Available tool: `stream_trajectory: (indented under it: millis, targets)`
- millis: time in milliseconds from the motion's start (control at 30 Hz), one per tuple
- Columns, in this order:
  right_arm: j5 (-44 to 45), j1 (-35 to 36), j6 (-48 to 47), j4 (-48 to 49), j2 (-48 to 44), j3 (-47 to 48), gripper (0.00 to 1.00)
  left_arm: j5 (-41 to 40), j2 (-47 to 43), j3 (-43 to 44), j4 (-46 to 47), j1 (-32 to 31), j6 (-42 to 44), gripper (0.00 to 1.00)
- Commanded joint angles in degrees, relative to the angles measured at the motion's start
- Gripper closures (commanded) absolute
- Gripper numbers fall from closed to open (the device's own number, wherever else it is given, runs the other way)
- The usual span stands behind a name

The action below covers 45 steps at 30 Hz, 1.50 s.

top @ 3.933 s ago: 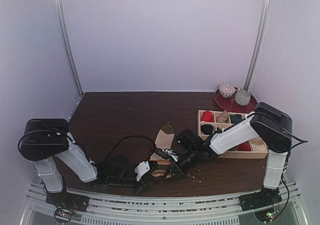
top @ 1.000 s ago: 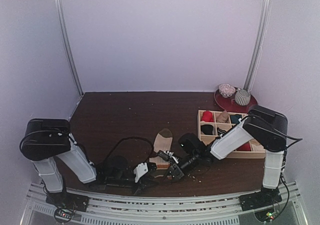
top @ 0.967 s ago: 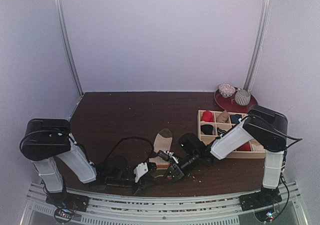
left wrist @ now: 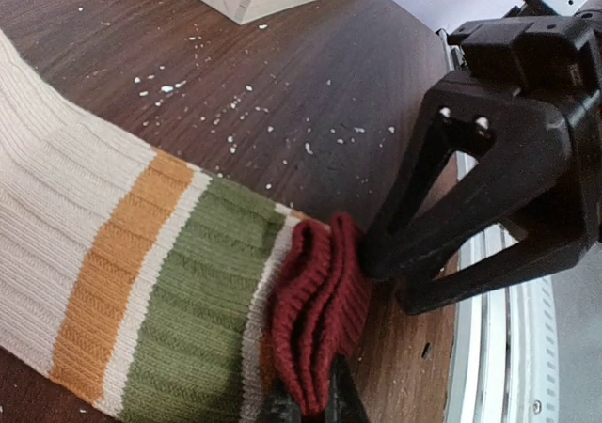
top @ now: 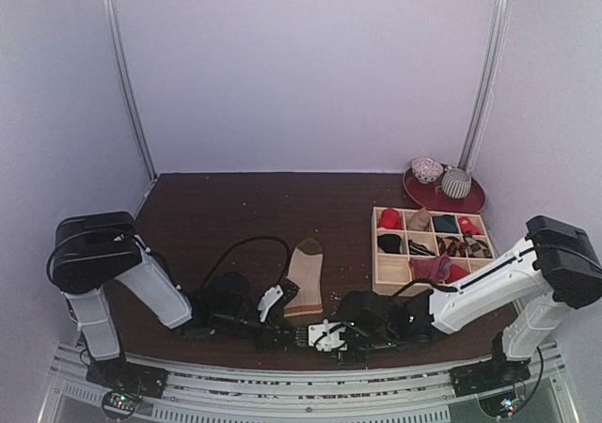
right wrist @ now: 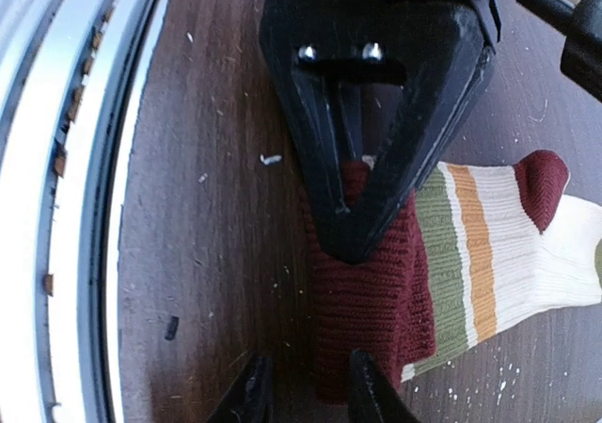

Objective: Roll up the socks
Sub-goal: Roll the sock at the center of the board.

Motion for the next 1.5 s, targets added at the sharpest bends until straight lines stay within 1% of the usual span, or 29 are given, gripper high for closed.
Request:
stream_trajectory:
  millis: [0, 200, 400, 533, 600, 700, 767, 867, 900, 967, 1033, 1100, 1200, 1267, 1333, 1400, 1467]
  targets:
    - [8.1, 0.55, -4.89, 0.78, 1.15, 1.3, 0.72, 0.12, 3.16, -3.23, -13.28, 0.39, -0.84, 1.0]
    - [9.27, 0.5, -6.82, 0.49, 2.46, 2.12, 0.72, 0.52, 3.23, -3.05, -13.43, 0.4, -0.17, 1.0]
    - [7.28, 0.53, -7.49, -0.82, 5.58, 4.1, 0.72, 0.89, 3.87, -2.55, -13.46, 0.39, 0.21, 1.0]
    - [5.45, 0.27, -7.26, -2.87, 9.56, 6.27, 0.71, 1.41, 4.13, -2.49, -13.3, 0.39, 0.48, 1.0]
    - [4.71, -0.09, -5.32, -4.98, 11.46, 7.53, 0.74, 1.75, 4.07, -2.55, -13.09, 0.39, 0.77, 1.0]
    - [2.83, -1.83, 1.07, -6.88, 12.91, 7.75, 0.78, 2.34, 3.16, -2.98, -12.35, 0.39, 1.81, 1.0]
    - [-0.08, -2.9, 5.4, -8.17, 13.29, 7.55, 0.83, 1.56, 1.43, -3.29, -12.89, 0.39, 2.63, 1.0]
    - [-6.72, -4.6, 11.16, -10.76, 13.35, 7.47, 0.88, -1.85, -3.73, -3.49, -16.18, 0.39, 4.34, 1.0]
    - [-8.77, -5.18, 13.69, -11.73, 13.44, 7.28, 0.89, -3.68, -5.9, -3.46, -17.96, 0.39, 4.88, 0.97]
    - [-13.55, -6.79, 18.07, -12.98, 14.13, 7.31, 0.91, -8.8, -10.91, -3.72, -21.38, 0.39, 5.75, 0.83]
    - [-20.11, -8.98, 22.66, -14.11, 15.53, 8.02, 0.92, -13.04, -17.26, -5.05, -22.7, 0.33, 7.04, 0.67]
    - [-26.43, -11.0, 26.65, -15.37, 17.08, 8.9, 0.92, -16.8, -24.35, -7.71, -21.98, 0.03, 8.85, 0.58]
    - [-34.55, -13.37, 32.01, -18.2, 19.15, 10.54, 0.92, -24.35, -33.42, -10.47, -19.87, -3.28, 12.52, 0.53]
    - [-42.13, -14.43, 34.88, -18.79, 19.93, 11.16, 0.91, -29.45, -35.61, -11.85, -16.26, -7.1, 16.23, 0.51]
    - [-46.95, -15.33, 36.37, -19.59, 20.73, 11.62, 0.91, -31.05, -35.04, -13.68, -9.33, -10.08, 20.58, 0.49]
    - [-49.95, -16.1, 35.97, -21.24, 21.39, 12.3, 0.9, -29.71, -32.06, -14.99, -1.38, -11.48, 24.49, 0.48]
    - [-53.14, -16.43, 35.51, -22.41, 22.1, 12.98, 0.9, -27.36, -27.18, -13.55, 1.51, -11.64, 27.22, 0.48]
